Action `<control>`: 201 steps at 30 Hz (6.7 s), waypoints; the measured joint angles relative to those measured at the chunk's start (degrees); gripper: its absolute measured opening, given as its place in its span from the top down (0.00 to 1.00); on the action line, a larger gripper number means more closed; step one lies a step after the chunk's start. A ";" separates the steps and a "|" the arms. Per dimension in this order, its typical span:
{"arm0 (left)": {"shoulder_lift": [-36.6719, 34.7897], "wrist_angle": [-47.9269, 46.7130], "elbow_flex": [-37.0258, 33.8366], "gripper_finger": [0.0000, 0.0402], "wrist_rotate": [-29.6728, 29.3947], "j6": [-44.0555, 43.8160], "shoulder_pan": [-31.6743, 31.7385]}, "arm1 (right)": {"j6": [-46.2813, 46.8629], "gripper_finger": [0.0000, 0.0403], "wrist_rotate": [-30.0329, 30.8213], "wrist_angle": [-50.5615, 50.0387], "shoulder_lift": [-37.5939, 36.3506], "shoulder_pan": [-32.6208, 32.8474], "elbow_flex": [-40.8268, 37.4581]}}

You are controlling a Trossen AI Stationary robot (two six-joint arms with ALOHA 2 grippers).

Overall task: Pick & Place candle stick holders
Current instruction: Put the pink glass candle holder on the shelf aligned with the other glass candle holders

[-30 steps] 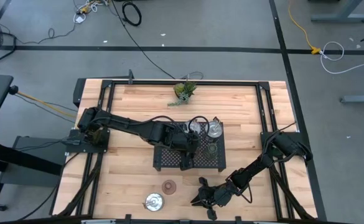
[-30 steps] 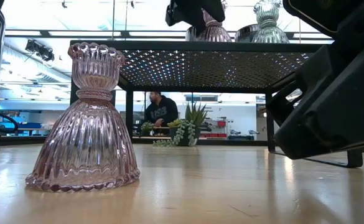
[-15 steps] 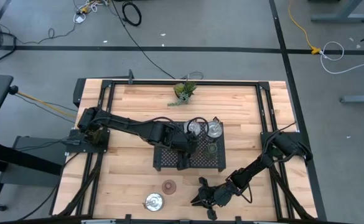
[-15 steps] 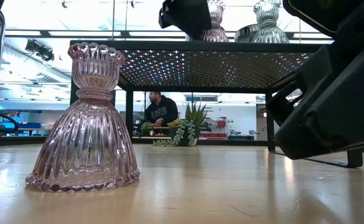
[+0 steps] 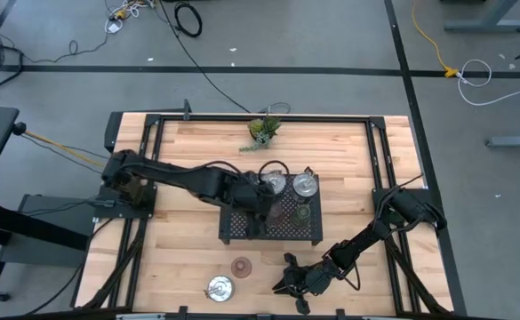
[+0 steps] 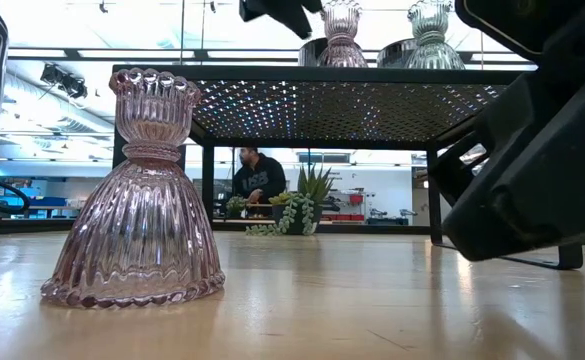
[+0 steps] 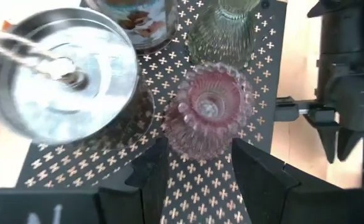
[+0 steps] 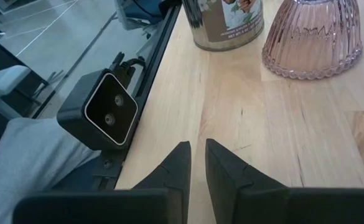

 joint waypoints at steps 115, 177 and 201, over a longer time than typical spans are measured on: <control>13.07 -7.31 -0.02 0.38 -0.37 -37.36 -21.18 | 0.02 0.88 0.15 0.43 0.00 -0.03 0.00; 14.93 -0.66 -6.34 0.57 -2.91 -34.48 -20.85 | 0.01 0.88 0.14 0.43 0.00 -0.03 -0.02; 14.75 -14.18 13.62 0.57 -3.83 -28.62 -21.55 | 0.02 0.88 0.14 0.39 0.00 -0.04 -0.02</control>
